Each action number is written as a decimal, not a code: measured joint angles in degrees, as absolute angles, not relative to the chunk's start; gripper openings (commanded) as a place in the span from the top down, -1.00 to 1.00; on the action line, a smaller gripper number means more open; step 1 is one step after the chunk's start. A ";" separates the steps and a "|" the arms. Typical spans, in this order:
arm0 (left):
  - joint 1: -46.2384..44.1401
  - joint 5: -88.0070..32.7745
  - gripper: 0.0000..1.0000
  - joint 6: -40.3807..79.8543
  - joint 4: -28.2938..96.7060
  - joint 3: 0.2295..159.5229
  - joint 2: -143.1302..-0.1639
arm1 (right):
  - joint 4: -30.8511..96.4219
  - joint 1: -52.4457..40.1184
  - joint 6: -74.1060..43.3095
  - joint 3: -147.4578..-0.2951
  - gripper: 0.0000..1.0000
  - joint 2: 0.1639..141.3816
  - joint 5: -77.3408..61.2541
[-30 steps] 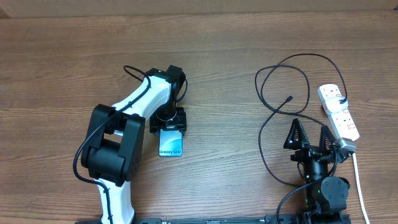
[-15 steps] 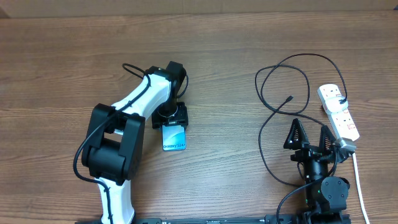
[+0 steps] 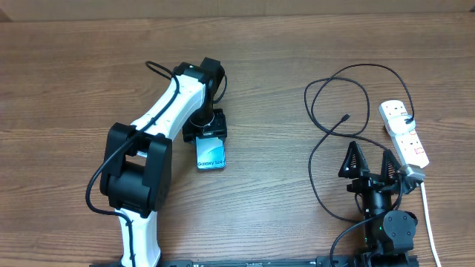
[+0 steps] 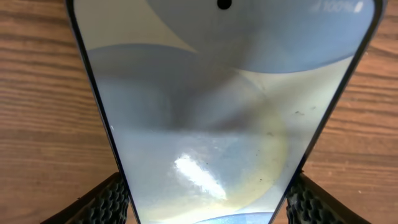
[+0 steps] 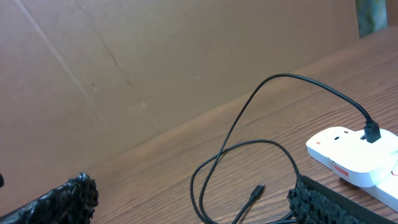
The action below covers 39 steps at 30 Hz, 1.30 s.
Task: Plug charger to phone and switch on socket
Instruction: 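Close the left gripper on the phone's top edge and lift it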
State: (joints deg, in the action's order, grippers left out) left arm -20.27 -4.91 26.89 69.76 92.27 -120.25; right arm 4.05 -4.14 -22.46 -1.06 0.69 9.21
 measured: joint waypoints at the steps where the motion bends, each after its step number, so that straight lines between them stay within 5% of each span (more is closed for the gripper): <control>1: -20.27 -5.15 0.00 26.89 70.39 92.64 -120.25 | 4.10 -4.16 -22.46 -1.06 -1.00 0.69 9.21; 39: -18.98 -11.86 0.08 26.87 82.54 101.80 -120.27 | 4.10 -4.14 -22.46 -1.06 -1.00 0.69 9.21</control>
